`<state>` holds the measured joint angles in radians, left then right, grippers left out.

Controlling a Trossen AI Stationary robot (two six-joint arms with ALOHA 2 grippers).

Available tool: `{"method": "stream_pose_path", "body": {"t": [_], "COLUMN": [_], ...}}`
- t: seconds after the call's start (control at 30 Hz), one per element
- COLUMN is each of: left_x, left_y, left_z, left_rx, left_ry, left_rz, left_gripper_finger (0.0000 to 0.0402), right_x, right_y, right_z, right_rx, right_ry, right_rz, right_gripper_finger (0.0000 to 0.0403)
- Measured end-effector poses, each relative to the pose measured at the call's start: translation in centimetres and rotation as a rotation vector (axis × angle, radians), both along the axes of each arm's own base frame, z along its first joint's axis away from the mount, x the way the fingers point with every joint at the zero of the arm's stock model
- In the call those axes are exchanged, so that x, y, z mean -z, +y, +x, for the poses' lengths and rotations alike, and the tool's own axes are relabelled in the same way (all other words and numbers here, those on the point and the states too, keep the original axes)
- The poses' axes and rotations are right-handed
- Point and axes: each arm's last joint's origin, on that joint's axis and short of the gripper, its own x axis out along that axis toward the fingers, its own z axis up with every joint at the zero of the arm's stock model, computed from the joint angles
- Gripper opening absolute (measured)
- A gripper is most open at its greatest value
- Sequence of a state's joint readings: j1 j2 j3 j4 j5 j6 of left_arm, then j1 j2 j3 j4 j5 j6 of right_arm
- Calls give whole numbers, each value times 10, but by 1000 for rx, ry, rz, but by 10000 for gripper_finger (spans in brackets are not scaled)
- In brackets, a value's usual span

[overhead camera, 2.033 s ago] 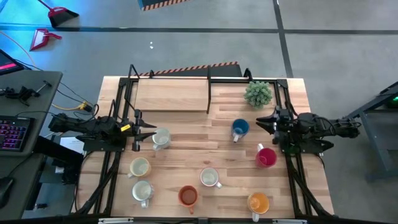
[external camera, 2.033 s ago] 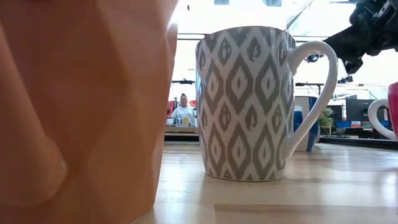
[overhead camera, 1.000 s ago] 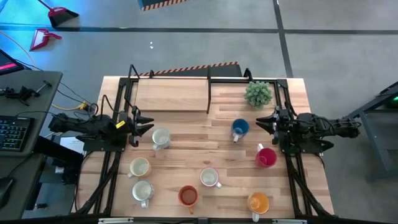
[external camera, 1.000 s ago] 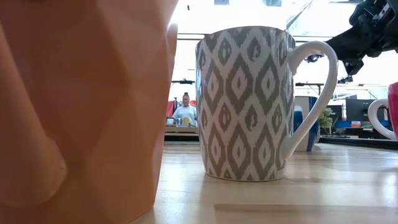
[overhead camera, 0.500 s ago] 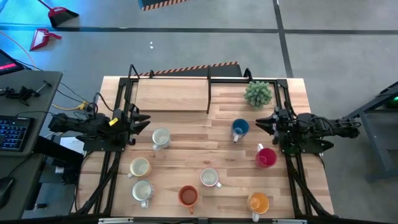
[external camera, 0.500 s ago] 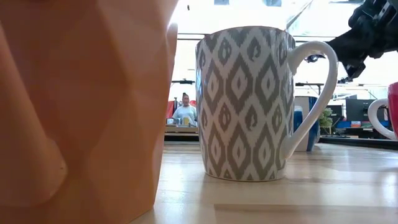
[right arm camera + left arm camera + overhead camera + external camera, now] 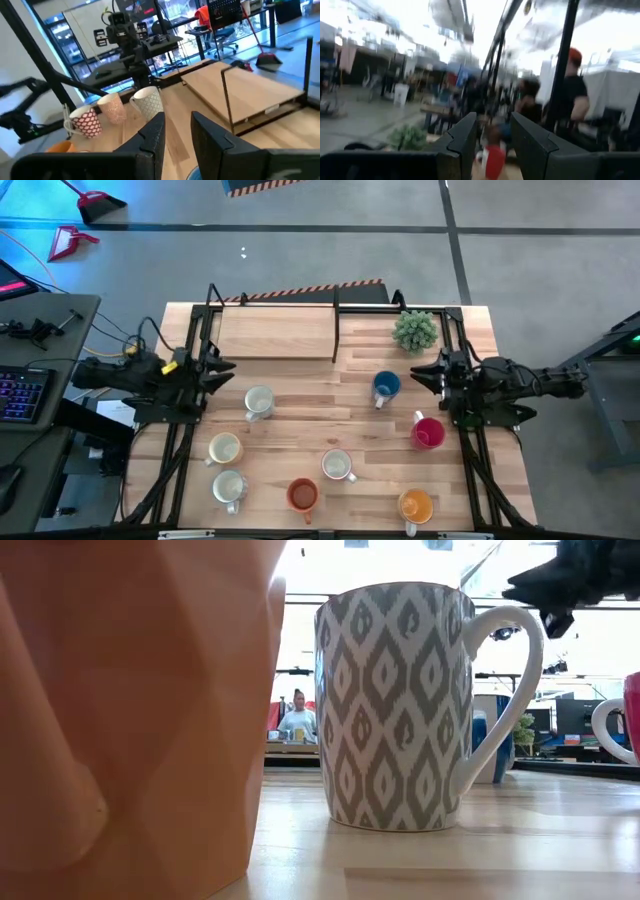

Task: Place coffee mugs
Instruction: Put the blue mug on the shelf

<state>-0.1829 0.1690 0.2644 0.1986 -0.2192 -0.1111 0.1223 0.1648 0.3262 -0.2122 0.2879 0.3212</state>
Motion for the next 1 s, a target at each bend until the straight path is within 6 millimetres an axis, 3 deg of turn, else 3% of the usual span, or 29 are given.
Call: {"method": "stream_pose_path", "body": {"t": [0.2, 0.33, 0.7, 1.0], "left_x": [-21, -17, -11, -9], "left_y": [-4, -7, -9, -10], "left_z": [22, 36, 61, 67], "left_rx": [2, 18, -43, -45], "left_ry": [111, 189, 216, 215], "left_rz": [58, 19, -64, -78], "left_gripper_finger": [110, 110, 119, 141], "right_x": [-35, -43, -38, -24], "right_y": [0, 1, 7, 10], "right_z": [4, 12, 55, 79], "right_rx": [6, 8, 7, 17], "right_ry": [135, 317, 632, 739], "right_rz": [-84, -81, -68, -53], "right_gripper_finger": [78, 78, 84, 153]}}
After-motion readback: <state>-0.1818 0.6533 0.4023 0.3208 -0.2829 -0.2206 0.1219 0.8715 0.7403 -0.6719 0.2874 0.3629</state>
